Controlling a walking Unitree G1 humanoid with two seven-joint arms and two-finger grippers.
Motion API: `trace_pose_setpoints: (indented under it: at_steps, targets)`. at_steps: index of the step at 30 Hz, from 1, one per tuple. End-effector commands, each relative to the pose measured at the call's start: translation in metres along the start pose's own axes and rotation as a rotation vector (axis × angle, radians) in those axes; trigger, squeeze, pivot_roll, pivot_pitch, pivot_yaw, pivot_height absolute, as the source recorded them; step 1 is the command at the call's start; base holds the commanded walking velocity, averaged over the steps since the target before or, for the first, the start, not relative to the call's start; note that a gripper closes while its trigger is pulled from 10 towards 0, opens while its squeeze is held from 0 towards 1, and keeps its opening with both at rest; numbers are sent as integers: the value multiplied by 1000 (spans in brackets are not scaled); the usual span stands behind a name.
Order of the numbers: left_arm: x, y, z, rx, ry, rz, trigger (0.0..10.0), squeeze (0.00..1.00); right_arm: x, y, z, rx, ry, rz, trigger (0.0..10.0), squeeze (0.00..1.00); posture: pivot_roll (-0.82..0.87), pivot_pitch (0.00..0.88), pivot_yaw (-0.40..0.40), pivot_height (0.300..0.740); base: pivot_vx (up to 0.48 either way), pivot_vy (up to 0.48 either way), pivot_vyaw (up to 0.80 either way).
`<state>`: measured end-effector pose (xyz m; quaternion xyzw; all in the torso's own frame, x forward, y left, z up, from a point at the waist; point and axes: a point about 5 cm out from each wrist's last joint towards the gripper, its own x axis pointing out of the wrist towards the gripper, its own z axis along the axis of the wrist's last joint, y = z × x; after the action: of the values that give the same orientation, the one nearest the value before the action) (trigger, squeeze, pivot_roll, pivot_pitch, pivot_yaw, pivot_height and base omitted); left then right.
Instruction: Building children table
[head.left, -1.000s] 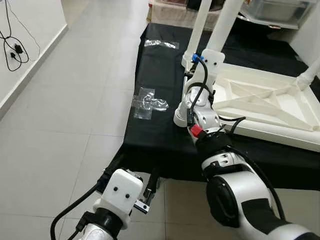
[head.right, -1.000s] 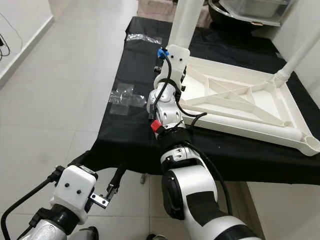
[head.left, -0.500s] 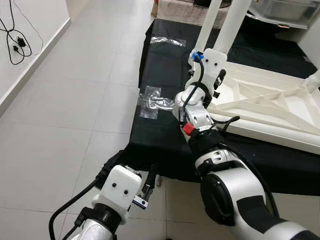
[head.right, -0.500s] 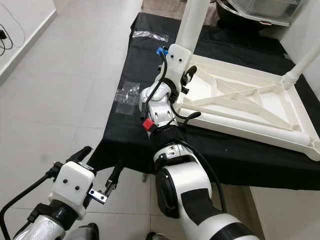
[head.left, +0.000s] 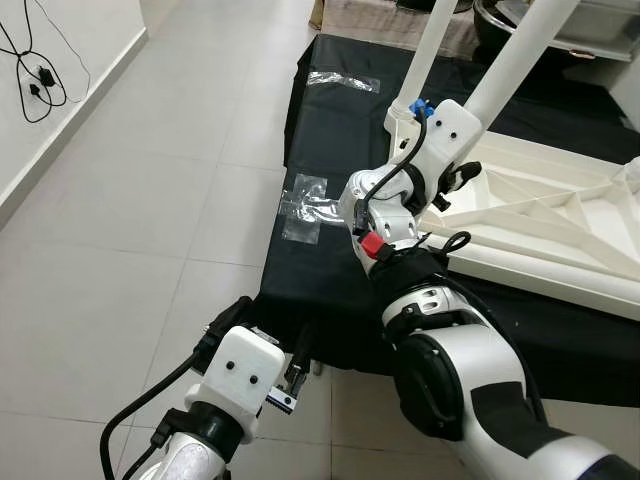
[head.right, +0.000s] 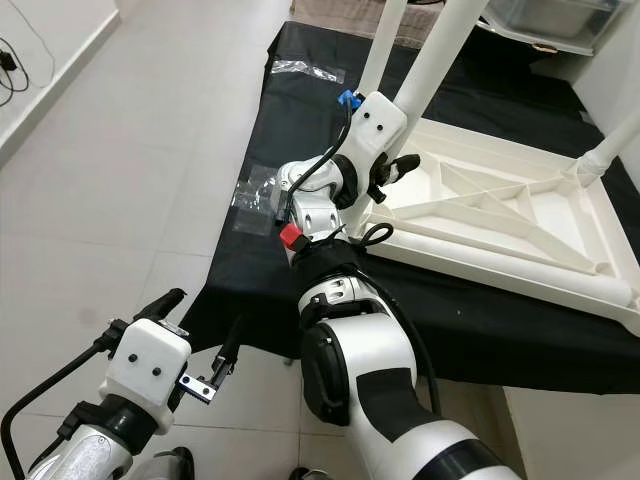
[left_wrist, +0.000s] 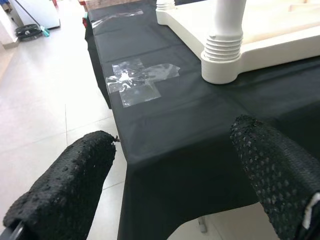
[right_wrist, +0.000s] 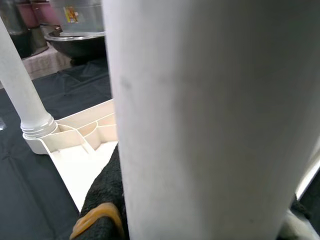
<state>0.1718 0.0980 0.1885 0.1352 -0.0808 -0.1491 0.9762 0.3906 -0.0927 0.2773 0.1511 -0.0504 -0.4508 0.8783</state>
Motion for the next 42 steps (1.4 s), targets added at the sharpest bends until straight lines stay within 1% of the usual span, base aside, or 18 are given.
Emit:
trace_pose_setpoints:
  at_steps: [1,5,8,12,14,17,20,22,23,25,26,27,28,31,35,38,40,42]
  targets:
    - [-1,-1,-4,4,18,-5,10000,0,10,-22,-42,-133,115,-88,0,0,153,265,-146,740,0,0,0]
    - [-1,-1,-4,6,19,-2,10000,0,8,-17,-35,-130,71,-68,0,0,148,266,-145,740,0,0,0]
    - [0,-2,-5,3,17,-1,10000,0,1,-6,-23,-124,-23,10,0,0,141,261,-147,740,0,0,0]
    - [1,-2,-5,0,19,4,10000,0,-2,-1,-15,-132,-113,48,0,0,138,260,-147,740,0,0,0]
    - [1,-2,-5,-2,18,6,10000,0,-8,3,-14,-153,-162,96,0,0,131,258,-149,740,0,0,0]
    - [1,-2,-5,-1,17,5,10000,0,-10,5,-15,-162,-168,111,0,0,125,260,-150,740,0,0,0]
    - [3,-3,-5,-1,11,5,10000,0,-16,4,-26,-207,-163,139,0,0,124,257,-154,740,0,0,0]
    - [3,-3,-5,-1,11,5,10000,0,-16,4,-26,-207,-163,139,0,0,124,257,-154,740,0,0,0]
    - [3,-3,-5,-2,10,6,10000,0,-18,4,-31,-222,-147,147,0,0,124,255,-152,740,0,0,0]
    - [3,-3,-5,-2,10,6,10000,0,-18,4,-31,-222,-147,147,0,0,124,255,-152,740,0,0,0]
    - [2,-4,-5,-4,11,4,10000,0,-20,1,-44,-239,-69,157,0,0,126,255,-154,740,0,0,0]
    - [2,-4,-5,-4,11,4,10000,0,-20,1,-44,-239,-69,157,0,0,126,255,-154,740,0,0,0]
    - [2,-4,-5,-4,11,3,10000,0,-19,-1,-50,-240,-22,150,0,0,126,255,-154,740,0,0,0]
    - [2,-4,-5,-3,10,3,10000,0,-18,-2,-52,-240,4,146,0,0,126,255,-154,740,0,0,0]
    - [2,-5,-5,-2,7,-5,10000,0,-4,-13,-65,-209,193,89,0,0,124,248,-154,740,0,0,0]
    - [2,-5,-5,-3,7,-4,10000,0,1,-15,-63,-214,170,83,0,0,122,244,-154,740,0,0,0]
    - [2,-5,-5,-4,5,-5,10000,0,3,-17,-66,-211,213,74,0,0,122,241,-153,740,0,0,0]
    - [2,-5,-5,-4,3,-5,10000,0,5,-20,-69,-220,229,65,0,0,124,240,-153,740,0,0,0]
